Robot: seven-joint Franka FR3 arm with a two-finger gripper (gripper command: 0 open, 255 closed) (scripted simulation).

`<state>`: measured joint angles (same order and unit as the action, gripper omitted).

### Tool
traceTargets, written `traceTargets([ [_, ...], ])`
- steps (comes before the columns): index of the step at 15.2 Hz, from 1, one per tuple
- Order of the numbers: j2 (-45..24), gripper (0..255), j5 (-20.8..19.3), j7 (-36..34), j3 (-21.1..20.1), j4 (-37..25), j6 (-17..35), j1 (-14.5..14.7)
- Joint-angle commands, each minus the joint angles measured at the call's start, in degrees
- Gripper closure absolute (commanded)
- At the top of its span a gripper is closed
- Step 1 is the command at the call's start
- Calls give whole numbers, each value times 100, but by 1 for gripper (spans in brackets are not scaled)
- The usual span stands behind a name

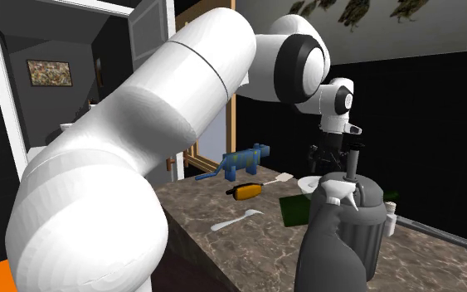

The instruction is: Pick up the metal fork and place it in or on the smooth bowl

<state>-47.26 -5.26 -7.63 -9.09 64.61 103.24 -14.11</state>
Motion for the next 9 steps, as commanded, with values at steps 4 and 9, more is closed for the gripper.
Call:
traceTargets([
  [4,1,0,10,8,-5,-495,-498,33],
  [9,0,0,10,8,-5,-498,-500,33],
])
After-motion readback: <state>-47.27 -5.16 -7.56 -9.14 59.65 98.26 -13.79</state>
